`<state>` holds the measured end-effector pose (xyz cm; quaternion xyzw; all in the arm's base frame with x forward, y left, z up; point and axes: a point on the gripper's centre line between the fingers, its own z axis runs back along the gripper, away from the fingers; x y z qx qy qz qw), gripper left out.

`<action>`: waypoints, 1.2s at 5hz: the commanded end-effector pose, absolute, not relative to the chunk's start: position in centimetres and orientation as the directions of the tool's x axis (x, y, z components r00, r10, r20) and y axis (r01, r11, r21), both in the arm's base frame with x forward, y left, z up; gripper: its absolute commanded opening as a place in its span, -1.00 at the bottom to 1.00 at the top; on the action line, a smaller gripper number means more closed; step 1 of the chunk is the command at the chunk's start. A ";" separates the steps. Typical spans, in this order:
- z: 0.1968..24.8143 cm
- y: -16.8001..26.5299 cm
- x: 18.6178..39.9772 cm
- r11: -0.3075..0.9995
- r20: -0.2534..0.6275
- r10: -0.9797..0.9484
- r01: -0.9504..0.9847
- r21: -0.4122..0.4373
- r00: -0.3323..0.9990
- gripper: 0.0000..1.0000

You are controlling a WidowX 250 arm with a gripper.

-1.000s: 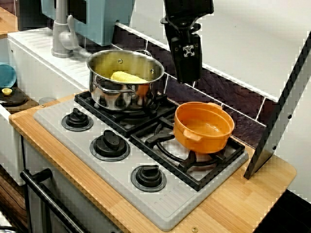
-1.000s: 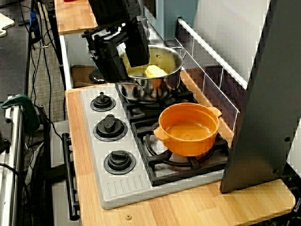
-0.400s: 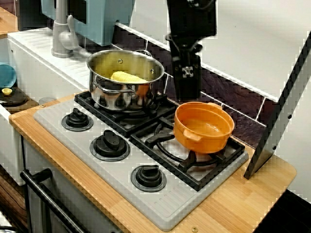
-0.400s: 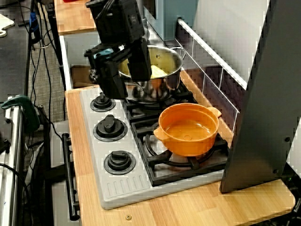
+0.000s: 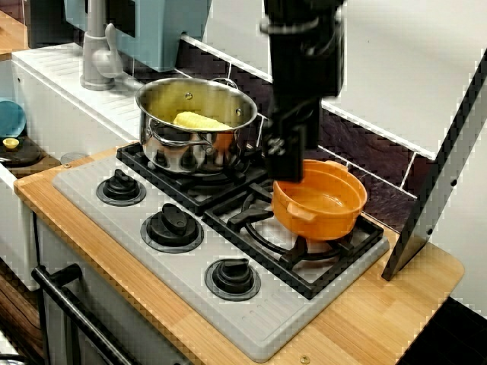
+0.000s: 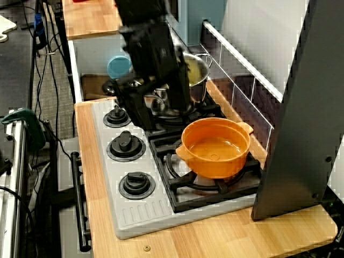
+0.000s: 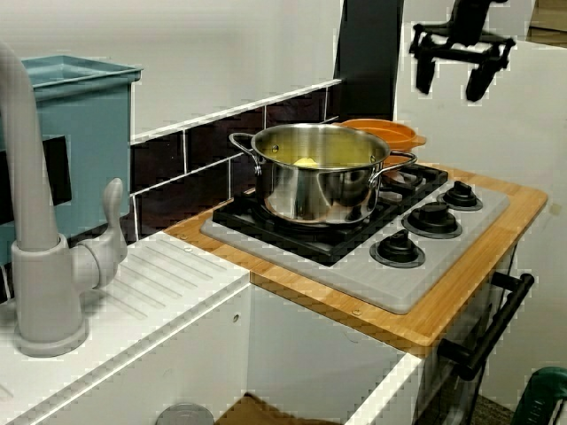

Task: Lift pot from stove

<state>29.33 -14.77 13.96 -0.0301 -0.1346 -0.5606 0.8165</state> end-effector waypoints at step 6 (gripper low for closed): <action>12.0 -8.1 34.1 -0.213 0.080 -0.970 0.958 0.192 -0.231 1.00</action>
